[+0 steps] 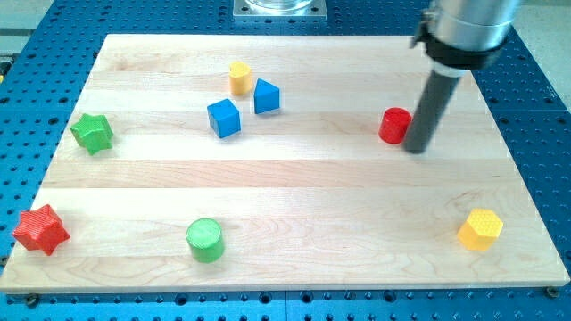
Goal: Move the red circle to the top left of the board
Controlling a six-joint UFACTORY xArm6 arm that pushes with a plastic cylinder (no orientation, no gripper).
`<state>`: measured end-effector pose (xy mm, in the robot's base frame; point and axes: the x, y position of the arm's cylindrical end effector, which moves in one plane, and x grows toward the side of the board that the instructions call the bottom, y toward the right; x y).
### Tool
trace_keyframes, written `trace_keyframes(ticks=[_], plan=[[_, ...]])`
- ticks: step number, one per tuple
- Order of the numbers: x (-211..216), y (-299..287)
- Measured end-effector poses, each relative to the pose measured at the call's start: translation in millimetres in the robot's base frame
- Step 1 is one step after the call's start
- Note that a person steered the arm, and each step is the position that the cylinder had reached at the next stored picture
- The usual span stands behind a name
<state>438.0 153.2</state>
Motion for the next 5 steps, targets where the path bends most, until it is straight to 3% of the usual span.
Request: trace_keyframes(ticks=[1, 2, 3, 4, 5], plan=[[-35, -38], [-61, -26], [-41, 30], [-75, 19], [-119, -62]])
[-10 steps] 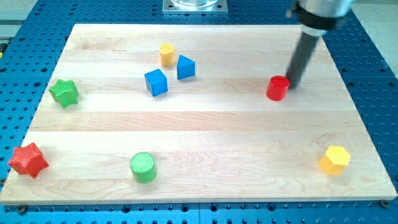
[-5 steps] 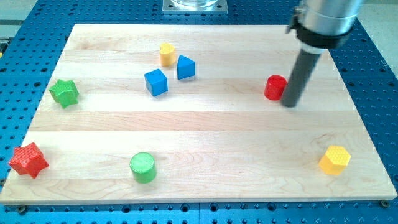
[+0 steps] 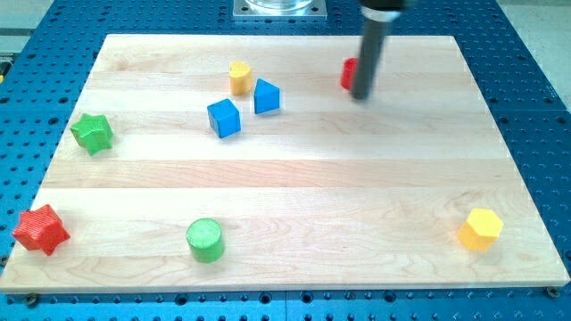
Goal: Move the red circle to the top left of the board
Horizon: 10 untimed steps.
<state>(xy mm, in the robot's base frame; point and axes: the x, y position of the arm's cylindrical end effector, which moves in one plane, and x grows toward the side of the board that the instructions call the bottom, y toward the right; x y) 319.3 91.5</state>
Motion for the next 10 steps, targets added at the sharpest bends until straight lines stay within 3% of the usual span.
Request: trace_keyframes(ticks=[2, 3, 4, 5, 6, 8, 9, 10], plan=[[-26, 43], [-52, -28], [-63, -62], [-85, -48], [-85, -125], [-37, -163], [-24, -227], [-33, -246]])
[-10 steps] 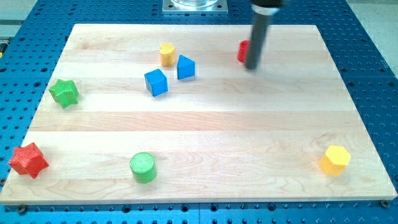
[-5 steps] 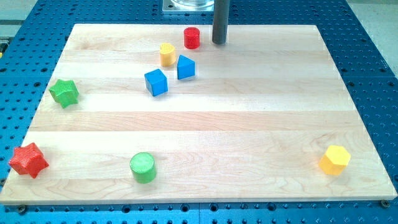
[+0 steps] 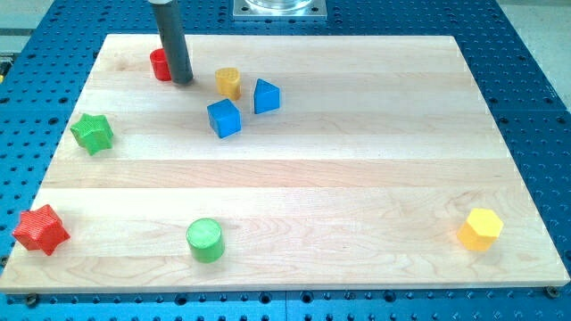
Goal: Move the red circle to the top left of the board
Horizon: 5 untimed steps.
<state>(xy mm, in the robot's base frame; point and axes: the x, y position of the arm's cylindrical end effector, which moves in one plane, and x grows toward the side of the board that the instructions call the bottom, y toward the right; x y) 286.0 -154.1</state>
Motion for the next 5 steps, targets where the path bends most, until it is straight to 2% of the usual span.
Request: trace_keyframes(ticks=[1, 2, 4, 5], plan=[[-26, 3], [-21, -19], [21, -51], [21, -79]])
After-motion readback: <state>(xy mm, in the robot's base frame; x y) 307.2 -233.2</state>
